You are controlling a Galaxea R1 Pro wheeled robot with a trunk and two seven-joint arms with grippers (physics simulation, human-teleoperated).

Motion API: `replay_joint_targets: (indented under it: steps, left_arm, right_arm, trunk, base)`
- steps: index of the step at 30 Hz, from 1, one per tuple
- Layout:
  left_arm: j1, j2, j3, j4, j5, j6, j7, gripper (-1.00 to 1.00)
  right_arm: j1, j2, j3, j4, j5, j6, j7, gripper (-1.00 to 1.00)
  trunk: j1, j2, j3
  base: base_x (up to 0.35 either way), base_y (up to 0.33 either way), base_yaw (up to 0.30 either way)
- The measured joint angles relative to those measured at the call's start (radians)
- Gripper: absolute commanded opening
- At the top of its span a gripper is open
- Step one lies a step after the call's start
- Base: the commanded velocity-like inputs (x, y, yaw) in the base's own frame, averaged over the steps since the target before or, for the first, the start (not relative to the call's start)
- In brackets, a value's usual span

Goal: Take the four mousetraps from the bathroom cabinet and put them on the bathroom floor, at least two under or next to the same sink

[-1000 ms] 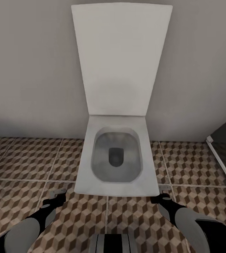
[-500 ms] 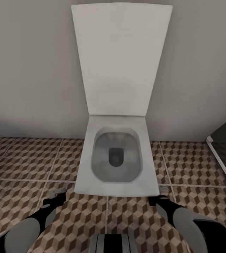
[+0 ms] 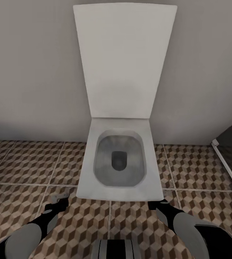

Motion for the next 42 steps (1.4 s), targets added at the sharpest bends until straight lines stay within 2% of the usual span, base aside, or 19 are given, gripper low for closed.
replay_joint_targets:
  steps: [12, 42]
  left_arm:
    - [0.000, -0.010, -0.001, 0.004, -0.002, 0.006, 0.000, -1.00]
    - [0.000, -0.020, -0.004, 0.000, -0.015, 0.001, -0.004, -1.00]
  right_arm:
    - [0.000, -0.006, 0.001, 0.000, 0.006, -0.044, 0.001, -1.00]
    - [0.000, -0.012, 0.002, 0.000, 0.000, -0.040, 0.001, -1.00]
  trunk:
    - [0.000, 0.000, 0.000]
    - [0.000, 0.000, 0.000]
  base:
    - [0.000, 0.000, 0.000]
    - [0.000, 0.000, 0.000]
